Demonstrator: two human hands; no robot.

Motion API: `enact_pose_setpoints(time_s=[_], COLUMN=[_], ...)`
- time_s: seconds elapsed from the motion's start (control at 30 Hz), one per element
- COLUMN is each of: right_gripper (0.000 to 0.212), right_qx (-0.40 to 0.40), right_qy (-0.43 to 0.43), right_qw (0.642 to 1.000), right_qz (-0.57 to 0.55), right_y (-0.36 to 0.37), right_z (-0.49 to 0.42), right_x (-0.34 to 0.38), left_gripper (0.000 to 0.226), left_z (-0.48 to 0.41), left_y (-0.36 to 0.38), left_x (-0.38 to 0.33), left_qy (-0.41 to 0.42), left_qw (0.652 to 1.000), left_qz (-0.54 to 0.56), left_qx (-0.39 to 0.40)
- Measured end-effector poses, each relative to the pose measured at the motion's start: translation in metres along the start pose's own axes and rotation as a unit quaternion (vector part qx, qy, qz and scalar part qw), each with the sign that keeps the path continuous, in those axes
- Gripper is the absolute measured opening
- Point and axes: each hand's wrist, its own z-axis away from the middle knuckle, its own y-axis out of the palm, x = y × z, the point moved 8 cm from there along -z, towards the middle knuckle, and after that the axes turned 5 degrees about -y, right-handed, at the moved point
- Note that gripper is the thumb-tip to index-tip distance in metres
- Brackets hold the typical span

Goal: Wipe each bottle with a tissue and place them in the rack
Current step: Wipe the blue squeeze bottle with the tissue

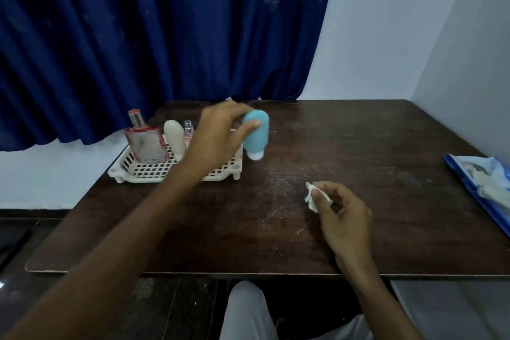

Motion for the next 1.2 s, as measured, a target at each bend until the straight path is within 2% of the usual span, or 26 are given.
enact_pose_setpoints(time_s=[0.17, 0.57, 1.2], right_gripper=[0.011, 0.011, 0.011], right_qx=[0.005, 0.013, 0.019], right_qy=[0.001, 0.019, 0.023], right_qw=[1.000, 1.000, 0.999], right_qz=[-0.007, -0.005, -0.025], right_y=[0.000, 0.004, 0.006], right_z=[0.003, 0.003, 0.000], right_x=[0.001, -0.005, -0.008], left_gripper=[0.022, 0.028, 0.034], left_z=[-0.032, -0.018, -0.010], left_y=[-0.029, -0.002, 0.007], left_x=[0.038, 0.076, 0.085], left_qy=[-0.036, -0.152, -0.169], left_qw=[0.997, 0.968, 0.966], left_qz=[-0.074, -0.200, -0.195], left_qx=[0.004, -0.017, 0.001])
